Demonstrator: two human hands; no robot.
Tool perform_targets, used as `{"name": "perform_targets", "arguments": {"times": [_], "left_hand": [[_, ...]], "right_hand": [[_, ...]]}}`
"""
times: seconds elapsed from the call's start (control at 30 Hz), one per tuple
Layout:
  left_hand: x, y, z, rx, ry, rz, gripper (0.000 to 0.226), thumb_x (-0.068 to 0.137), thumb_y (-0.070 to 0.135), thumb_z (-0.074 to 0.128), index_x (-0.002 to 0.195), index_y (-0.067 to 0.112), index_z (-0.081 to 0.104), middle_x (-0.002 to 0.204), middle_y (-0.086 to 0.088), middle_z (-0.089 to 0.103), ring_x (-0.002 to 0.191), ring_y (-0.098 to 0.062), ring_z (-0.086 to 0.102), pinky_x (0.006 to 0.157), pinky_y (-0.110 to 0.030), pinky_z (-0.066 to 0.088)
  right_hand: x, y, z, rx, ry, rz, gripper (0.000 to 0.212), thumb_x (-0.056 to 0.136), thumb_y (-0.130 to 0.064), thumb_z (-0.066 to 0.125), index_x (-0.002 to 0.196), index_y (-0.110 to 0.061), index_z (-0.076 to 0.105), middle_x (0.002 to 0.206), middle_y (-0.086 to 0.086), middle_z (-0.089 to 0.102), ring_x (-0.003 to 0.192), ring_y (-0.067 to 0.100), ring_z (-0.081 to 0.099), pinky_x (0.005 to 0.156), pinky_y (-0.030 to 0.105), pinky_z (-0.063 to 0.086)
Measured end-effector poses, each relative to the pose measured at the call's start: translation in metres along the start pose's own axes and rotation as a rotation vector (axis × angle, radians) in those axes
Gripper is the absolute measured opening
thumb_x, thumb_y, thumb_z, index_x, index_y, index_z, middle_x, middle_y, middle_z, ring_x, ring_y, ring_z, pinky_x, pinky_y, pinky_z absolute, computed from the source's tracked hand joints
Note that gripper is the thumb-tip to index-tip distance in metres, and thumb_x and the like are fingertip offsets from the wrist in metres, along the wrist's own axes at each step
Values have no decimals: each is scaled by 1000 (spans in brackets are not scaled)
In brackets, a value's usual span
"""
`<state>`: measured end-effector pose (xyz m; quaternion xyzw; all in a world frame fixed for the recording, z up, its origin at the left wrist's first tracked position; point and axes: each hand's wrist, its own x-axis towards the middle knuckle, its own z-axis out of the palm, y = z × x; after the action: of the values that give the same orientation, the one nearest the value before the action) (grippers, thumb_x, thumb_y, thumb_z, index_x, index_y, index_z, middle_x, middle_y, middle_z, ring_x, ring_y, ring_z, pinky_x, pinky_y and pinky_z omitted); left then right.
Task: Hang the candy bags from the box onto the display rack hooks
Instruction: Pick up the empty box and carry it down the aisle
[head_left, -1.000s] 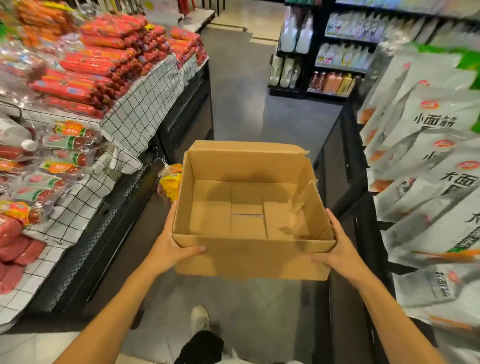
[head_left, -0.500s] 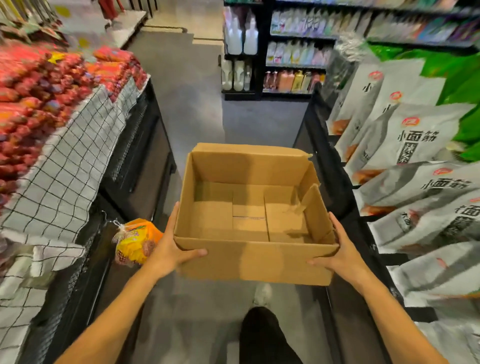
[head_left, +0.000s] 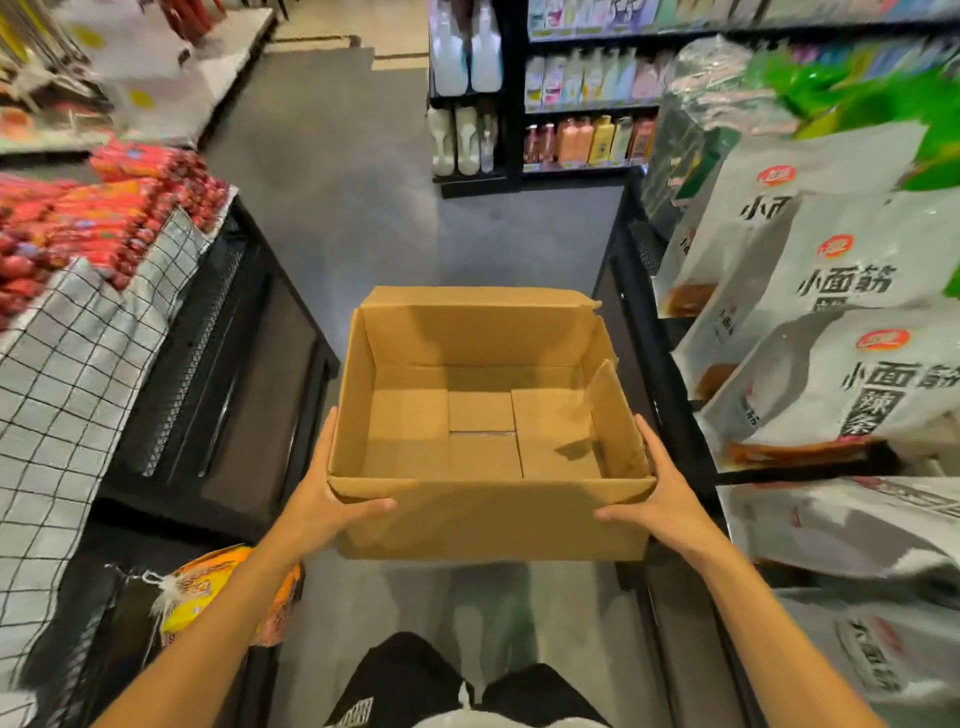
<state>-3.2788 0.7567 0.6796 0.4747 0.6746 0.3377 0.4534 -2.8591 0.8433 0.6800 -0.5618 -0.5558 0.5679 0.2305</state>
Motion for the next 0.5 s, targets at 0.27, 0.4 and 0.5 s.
{"name": "perform_targets", "arguments": {"times": [0.27, 0.4, 0.5], "left_hand": [[111, 18, -15, 26, -58, -8, 135, 65, 25, 94, 153, 50, -5, 155, 29, 21, 136, 9, 34, 108, -34, 42], [174, 11, -30, -2, -96, -27, 135, 65, 25, 95, 152, 53, -3, 152, 31, 25, 137, 2, 36, 110, -41, 42], [219, -1, -40, -42, -113, -43, 131, 67, 18, 92, 150, 55, -2, 135, 53, 26, 125, 21, 36, 102, -24, 41]], "right_hand": [[102, -31, -12, -30, 20, 58, 132, 61, -5, 94, 158, -38, 12, 131, -30, 42, 111, -13, 48, 71, 2, 46], [154, -45, -7, -60, 33, 98, 133, 59, -17, 97, 157, -43, 10, 137, -30, 40, 125, 1, 44, 81, 10, 42], [193, -54, 0, -76, 41, 141, 134, 59, -18, 97, 157, -42, 10, 132, -35, 39, 128, 4, 43, 81, 11, 43]]}}
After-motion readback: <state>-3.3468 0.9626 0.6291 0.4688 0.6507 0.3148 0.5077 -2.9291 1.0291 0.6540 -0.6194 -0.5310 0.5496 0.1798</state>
